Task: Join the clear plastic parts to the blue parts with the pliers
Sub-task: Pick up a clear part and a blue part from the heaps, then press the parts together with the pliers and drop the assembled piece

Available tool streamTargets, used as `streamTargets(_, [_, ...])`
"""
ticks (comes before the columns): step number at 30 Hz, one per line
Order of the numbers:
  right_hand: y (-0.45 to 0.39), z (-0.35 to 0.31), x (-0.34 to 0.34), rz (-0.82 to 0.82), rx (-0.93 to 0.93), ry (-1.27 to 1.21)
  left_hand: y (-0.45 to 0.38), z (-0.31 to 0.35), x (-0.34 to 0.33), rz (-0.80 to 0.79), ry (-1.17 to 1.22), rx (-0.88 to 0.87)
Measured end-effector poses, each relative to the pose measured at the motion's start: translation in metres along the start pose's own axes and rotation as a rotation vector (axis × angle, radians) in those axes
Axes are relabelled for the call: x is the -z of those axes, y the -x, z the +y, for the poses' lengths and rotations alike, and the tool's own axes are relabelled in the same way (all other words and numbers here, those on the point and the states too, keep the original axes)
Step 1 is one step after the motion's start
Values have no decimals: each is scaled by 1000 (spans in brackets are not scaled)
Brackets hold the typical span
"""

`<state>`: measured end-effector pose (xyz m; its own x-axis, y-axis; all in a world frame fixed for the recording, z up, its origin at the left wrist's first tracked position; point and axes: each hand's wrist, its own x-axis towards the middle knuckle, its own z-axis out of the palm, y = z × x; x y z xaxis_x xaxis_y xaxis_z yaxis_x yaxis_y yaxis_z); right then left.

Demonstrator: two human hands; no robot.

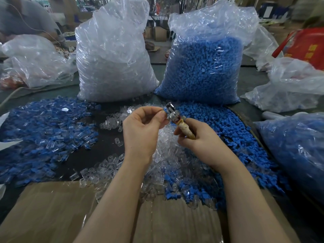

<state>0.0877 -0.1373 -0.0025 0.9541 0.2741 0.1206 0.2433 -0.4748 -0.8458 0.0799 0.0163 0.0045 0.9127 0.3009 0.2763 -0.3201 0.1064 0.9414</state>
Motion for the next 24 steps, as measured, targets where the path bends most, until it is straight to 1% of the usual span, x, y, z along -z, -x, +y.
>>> streamTargets(9, [-2,2,-6,43,29,143,0,0,0,5,1,14])
streamTargets(14, [-2,3,-8,49,21,146,-1,-1,0,13,6,47])
streamTargets(17, [-3,4,-6,41,11,143,-2,-2,1,-11,29,85])
streamTargets(20, [-4,5,-6,68,24,163,-4,-2,5,-16,51,171])
streamTargets(21, [-4,6,-6,91,23,166,-7,-4,9,5,71,218])
streamTargets(24, [-5,12,-2,193,-14,175,-17,-8,29,146,205,401])
